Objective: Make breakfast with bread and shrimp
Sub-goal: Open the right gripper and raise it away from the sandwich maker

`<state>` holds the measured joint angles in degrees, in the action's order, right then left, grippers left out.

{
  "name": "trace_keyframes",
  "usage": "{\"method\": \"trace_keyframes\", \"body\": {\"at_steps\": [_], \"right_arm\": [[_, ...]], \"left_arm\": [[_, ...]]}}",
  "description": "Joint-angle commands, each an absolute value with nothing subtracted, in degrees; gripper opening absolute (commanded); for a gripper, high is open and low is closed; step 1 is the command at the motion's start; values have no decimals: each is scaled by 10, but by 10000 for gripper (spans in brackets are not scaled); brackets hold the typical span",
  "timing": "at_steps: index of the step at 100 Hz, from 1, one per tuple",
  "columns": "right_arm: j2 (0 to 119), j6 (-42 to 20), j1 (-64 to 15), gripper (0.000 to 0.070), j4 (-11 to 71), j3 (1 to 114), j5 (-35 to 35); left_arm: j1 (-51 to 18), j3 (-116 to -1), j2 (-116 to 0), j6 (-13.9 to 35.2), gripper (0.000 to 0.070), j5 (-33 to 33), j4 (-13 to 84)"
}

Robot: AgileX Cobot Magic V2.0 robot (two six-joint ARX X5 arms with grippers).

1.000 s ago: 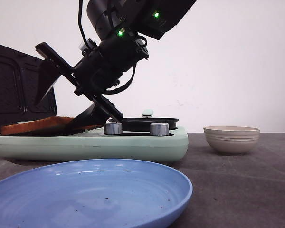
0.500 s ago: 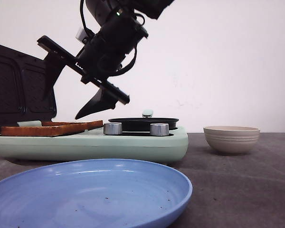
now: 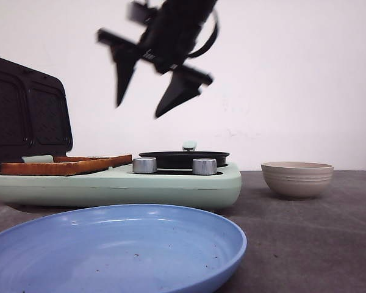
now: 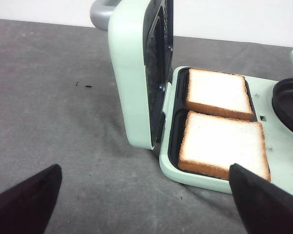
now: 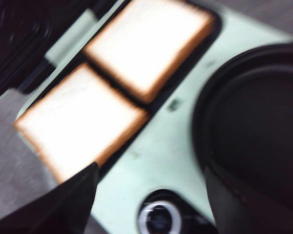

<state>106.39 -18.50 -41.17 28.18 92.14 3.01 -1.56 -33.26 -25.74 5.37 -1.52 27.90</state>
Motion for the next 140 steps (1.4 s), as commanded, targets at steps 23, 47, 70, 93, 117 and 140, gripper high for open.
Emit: {"method": "trace_keyframes", "body": {"at_steps": [23, 47, 70, 93, 117, 140], "right_arm": [[1006, -131, -384, 414, 321, 927, 10], [917, -109, -368, 413, 289, 857, 0], [779, -109, -345, 413, 206, 696, 32], [639, -112, -339, 413, 154, 545, 30], [532, -136, -339, 413, 140, 429, 30], [472, -203, -340, 412, 119, 340, 12]], "left_arm": [[-17, -335, -258, 57, 678, -15, 274], [-18, -335, -258, 56, 678, -15, 274], [-19, -335, -258, 57, 678, -15, 274], [-19, -335, -258, 57, 678, -15, 274], [-19, -335, -258, 56, 678, -15, 274], [-19, -335, -258, 56, 677, -15, 277]]}}
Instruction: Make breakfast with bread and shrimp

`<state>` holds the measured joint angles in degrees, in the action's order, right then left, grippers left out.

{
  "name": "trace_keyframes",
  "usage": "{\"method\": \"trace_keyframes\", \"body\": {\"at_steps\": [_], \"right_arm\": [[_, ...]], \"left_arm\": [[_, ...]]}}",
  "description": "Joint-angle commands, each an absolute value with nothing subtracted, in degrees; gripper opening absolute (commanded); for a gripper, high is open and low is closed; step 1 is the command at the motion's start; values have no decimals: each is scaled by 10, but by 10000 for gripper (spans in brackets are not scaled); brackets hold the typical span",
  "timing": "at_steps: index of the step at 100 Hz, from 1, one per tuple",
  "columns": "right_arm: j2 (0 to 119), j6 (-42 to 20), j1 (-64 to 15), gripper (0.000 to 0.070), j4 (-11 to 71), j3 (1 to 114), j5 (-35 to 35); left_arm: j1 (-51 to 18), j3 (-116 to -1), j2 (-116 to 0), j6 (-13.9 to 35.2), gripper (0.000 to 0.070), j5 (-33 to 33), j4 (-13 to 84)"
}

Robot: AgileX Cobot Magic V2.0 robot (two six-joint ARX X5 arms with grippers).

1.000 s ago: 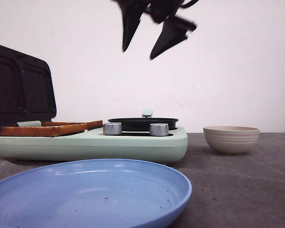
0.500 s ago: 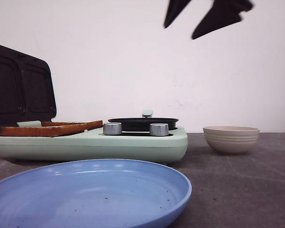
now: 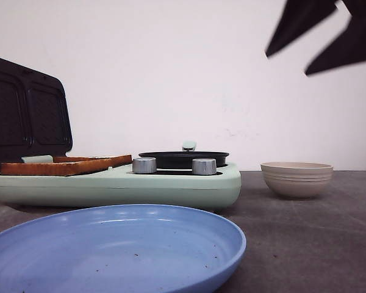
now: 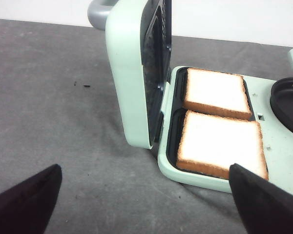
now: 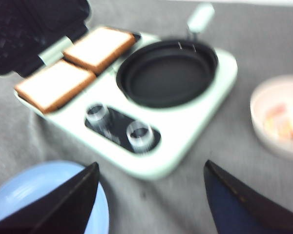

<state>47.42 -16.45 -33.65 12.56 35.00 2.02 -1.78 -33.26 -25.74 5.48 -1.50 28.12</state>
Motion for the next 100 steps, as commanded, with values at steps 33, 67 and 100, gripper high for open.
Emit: {"method": "trace_keyframes", "body": {"at_steps": [33, 67, 100], "right_arm": [[466, -223, -363, 412, 118, 302, -11], [466, -220, -381, 412, 112, 302, -45], [467, -221, -381, 412, 123, 302, -43]], "left_arm": [[-19, -335, -258, 67, 676, -15, 276], [-19, -336, -260, 130, 630, 32, 257], [18, -384, -315, 238, 633, 81, 166]]}}
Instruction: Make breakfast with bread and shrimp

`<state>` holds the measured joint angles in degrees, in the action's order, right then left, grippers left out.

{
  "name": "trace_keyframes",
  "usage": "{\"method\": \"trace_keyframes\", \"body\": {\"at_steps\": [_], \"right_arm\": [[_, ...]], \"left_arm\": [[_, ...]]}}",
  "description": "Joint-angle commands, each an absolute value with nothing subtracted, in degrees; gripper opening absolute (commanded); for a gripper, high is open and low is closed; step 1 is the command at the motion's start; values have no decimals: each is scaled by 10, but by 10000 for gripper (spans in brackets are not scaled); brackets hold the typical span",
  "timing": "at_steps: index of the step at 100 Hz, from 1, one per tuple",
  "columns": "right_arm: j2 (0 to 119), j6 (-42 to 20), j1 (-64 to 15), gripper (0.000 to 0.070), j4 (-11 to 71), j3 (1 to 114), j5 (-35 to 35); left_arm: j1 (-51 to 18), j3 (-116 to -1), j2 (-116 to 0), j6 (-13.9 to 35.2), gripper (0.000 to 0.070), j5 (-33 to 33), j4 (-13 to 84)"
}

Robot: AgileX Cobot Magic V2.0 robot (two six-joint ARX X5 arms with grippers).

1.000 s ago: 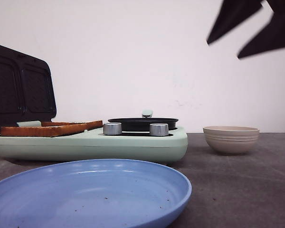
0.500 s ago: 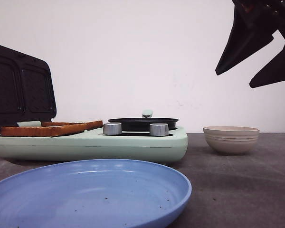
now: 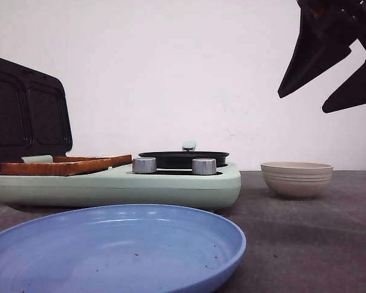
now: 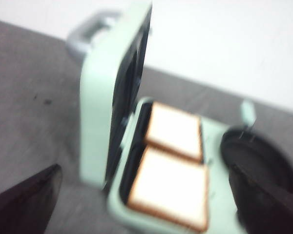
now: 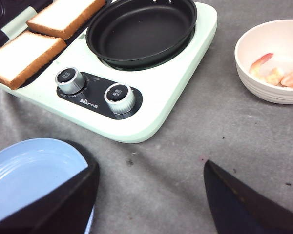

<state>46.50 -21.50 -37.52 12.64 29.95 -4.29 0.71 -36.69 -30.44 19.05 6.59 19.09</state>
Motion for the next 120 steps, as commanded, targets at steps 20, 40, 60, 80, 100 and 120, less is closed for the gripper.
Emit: {"method": "trace_keyframes", "body": {"at_steps": [20, 40, 60, 80, 100, 120], "right_arm": [[467, -221, -381, 412, 125, 302, -39], [467, -220, -381, 412, 138, 302, -39], [467, -220, -381, 412, 142, 302, -39], [467, -219, -381, 412, 150, 302, -39], [467, -216, -381, 412, 152, 302, -39], [467, -216, -381, 412, 154, 302, -39]], "left_arm": [[88, -419, -374, 312, 633, 148, 98], [175, -429, -460, 429, 632, 228, 18], [217, -429, -561, 524, 631, 297, -62], [228, -429, -651, 619, 631, 333, -164], [229, -431, -722, 699, 620, 354, -258], [229, -440, -764, 701, 576, 368, -278]]}}
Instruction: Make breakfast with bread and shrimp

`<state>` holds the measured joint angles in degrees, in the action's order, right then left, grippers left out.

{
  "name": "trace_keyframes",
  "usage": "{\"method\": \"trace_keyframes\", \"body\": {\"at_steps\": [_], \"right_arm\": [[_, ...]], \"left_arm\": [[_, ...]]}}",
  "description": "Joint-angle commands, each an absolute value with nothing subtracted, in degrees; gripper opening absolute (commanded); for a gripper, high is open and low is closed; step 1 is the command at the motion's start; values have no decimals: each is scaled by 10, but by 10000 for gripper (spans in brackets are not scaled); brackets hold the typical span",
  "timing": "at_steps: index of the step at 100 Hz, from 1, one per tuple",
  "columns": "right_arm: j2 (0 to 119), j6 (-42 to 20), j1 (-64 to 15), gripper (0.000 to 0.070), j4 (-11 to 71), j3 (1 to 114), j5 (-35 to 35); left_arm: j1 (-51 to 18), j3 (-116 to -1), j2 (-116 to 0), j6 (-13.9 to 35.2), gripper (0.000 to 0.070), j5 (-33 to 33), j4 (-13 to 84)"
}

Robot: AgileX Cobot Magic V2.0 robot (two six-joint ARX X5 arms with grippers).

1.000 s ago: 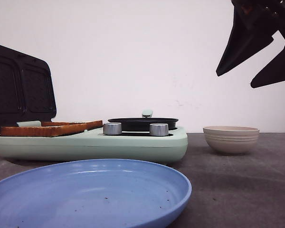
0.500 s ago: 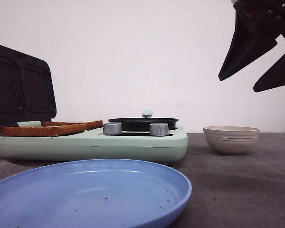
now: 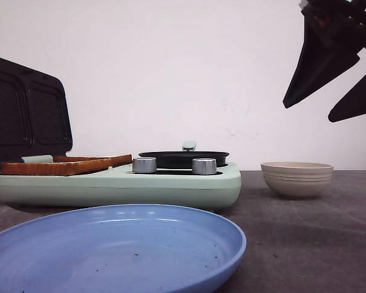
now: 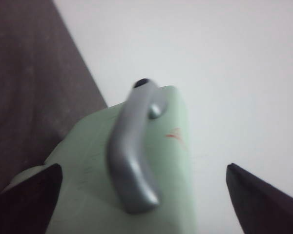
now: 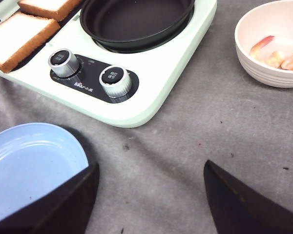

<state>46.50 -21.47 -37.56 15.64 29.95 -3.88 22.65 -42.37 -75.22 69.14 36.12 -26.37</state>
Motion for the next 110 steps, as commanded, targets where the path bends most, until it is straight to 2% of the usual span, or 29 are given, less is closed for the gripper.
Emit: {"method": "trace_keyframes", "body": {"at_steps": [1, 32, 48, 53, 94, 110], "right_arm": [[467, -216, -381, 412, 154, 302, -39], [467, -216, -381, 412, 155, 302, -44], [467, -217, -381, 412, 155, 302, -45], [467, -217, -381, 412, 155, 302, -46], [467, -217, -381, 412, 155, 302, -45], [467, -217, -381, 412, 155, 302, -45]], "left_arm": [[229, -440, -765, 701, 573, 368, -280], [229, -446, -790, 695, 387, 371, -283], [229, -446, -801, 695, 385, 373, -283], [228, -446, -805, 695, 366, 374, -283], [225, -446, -813, 670, 7, 388, -283], [225, -446, -813, 667, 6, 393, -283]]}}
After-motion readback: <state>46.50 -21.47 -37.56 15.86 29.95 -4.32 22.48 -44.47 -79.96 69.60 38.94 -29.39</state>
